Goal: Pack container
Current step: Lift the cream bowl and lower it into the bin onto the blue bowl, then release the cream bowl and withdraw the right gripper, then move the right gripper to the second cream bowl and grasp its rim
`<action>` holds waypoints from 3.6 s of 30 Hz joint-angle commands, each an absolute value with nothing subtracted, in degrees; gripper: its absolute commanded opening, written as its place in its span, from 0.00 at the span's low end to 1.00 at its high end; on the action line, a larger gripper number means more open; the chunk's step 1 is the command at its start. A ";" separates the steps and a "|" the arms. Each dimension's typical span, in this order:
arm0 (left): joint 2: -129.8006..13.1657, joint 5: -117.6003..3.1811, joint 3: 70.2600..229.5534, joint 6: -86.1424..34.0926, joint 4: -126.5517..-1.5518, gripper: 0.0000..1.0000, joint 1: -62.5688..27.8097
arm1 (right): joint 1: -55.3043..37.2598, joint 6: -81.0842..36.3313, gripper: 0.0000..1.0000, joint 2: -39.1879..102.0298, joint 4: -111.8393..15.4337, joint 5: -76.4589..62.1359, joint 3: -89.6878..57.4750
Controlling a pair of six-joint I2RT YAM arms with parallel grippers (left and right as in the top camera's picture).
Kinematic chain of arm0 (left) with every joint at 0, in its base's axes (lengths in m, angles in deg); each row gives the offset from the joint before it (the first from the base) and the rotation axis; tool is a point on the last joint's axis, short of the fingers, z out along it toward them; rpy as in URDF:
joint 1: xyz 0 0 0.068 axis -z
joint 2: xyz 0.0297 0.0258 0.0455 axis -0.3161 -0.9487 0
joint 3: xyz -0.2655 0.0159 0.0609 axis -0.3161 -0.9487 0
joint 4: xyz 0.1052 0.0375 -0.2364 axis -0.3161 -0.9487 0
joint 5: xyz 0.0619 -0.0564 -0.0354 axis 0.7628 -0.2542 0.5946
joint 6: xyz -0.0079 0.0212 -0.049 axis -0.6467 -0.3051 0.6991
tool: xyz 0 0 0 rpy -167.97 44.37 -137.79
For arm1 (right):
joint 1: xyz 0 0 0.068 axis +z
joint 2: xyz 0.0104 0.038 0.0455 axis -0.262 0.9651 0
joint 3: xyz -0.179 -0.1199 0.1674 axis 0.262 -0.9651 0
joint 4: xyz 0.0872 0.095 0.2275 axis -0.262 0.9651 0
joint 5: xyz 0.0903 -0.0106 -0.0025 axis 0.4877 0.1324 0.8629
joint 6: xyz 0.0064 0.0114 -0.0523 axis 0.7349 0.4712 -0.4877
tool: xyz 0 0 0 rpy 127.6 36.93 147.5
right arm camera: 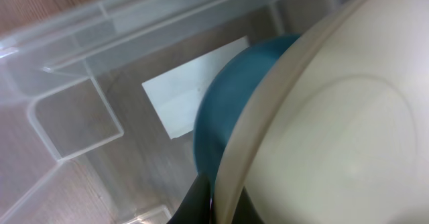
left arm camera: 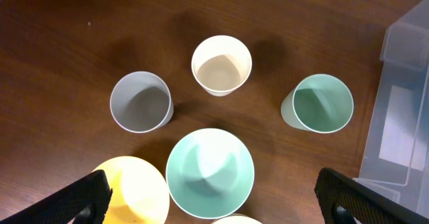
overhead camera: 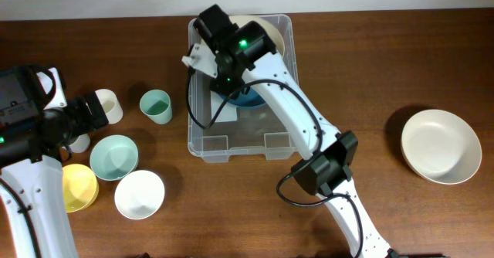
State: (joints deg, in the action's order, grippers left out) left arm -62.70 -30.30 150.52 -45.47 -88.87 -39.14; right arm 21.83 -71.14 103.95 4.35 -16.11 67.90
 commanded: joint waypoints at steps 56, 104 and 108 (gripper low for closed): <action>-62.50 -30.96 151.17 -44.90 -89.09 1.00 -39.49 | -22.45 -10.79 0.33 84.22 16.37 -23.28 68.34; -62.52 -30.96 151.17 -44.88 -89.50 1.00 -39.47 | -30.37 -2.77 0.99 80.15 -22.97 -36.64 0.43; -62.52 -30.96 151.17 -44.90 -89.50 1.00 -39.47 | -30.45 -2.75 0.99 82.31 -23.30 -36.90 0.43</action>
State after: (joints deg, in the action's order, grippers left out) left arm -62.70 -30.30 150.52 -45.47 -89.46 -39.14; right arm -30.10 -3.62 80.37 -23.03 -35.35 0.84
